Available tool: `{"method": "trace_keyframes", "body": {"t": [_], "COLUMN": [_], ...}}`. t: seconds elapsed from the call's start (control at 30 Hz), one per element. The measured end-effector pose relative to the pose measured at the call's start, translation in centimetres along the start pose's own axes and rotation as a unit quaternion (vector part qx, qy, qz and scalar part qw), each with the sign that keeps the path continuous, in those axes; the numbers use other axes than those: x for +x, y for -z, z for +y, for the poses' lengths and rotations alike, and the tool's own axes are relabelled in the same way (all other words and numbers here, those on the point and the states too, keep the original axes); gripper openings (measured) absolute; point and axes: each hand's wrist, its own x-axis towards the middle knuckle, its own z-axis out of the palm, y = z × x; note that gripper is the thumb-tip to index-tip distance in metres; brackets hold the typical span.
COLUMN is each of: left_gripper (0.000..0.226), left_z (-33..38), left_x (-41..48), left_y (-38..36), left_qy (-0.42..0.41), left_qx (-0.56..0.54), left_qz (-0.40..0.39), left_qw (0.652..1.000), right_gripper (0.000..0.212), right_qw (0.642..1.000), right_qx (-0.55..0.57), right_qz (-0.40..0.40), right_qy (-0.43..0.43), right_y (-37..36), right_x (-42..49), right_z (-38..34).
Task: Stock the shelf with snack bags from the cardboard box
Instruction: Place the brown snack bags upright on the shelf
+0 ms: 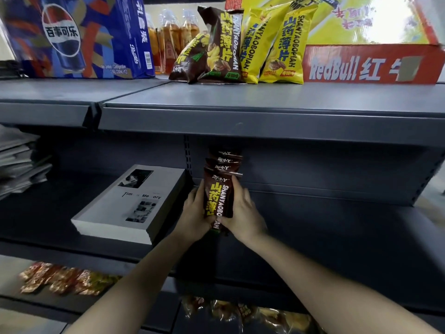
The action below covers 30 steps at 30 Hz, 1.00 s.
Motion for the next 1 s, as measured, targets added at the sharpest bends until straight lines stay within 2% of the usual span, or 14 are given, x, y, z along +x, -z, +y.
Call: {"method": "trace_keyframes", "body": {"t": [0.07,0.17,0.37,0.47,0.53,0.6,0.67,0.77,0.87,0.93,1.0], "left_gripper": [0.119,0.130,0.115,0.123,0.132,0.129,0.119,0.103,0.095,0.077,0.070], "left_z": [0.1,-0.4,-1.4,-2.2,-3.4,-2.4,-1.5,-1.0,-0.8,-0.7,-0.6], "left_x": [0.1,0.3,0.2,0.8,1.4,1.0,0.9,1.9,2.9,3.3,3.5], "left_y": [-0.1,-0.3,-0.6,-0.2,0.1,1.1,1.6,1.4,0.6,-0.1,-0.6], "left_qy": [-0.001,0.010,0.014,0.010,0.008,0.016,0.029,0.019,0.039,0.044,0.045], "left_qx": [-0.012,-0.050,-0.084,-0.106,-0.136,-0.181,-0.251,-0.311,-0.307,-0.304,-0.303], "left_qz": [-0.026,-0.065,-0.093,-0.118,-0.146,-0.147,-0.120,-0.077,-0.064,-0.062,-0.060], "left_qw": [1.000,0.997,0.992,0.987,0.980,0.972,0.960,0.947,0.949,0.950,0.950], "right_gripper": [0.112,0.117,0.128,0.130,0.129,0.124,0.115,0.125,0.131,0.116,0.095], "right_qw": [0.996,0.988,0.972,0.973,0.985,0.997,0.994,0.956,0.931,0.918,0.894], "right_qx": [-0.091,-0.147,-0.223,-0.214,-0.143,-0.024,0.110,0.266,0.311,0.341,0.390], "right_qz": [-0.013,-0.036,-0.062,-0.073,-0.085,-0.058,-0.016,-0.039,-0.102,-0.127,-0.154], "right_qy": [0.010,0.016,0.038,0.037,0.054,0.052,-0.003,-0.121,-0.160,-0.161,-0.160], "right_y": [0.1,0.3,0.2,0.3,0.5,1.0,1.2,1.3,0.8,0.6,0.3], "right_x": [0.1,0.6,2.3,2.8,2.7,2.5,3.2,5.0,6.0,6.7,7.4], "right_z": [0.6,1.0,0.8,0.9,1.2,1.5,2.2,2.7,2.8,2.8,2.6]}}
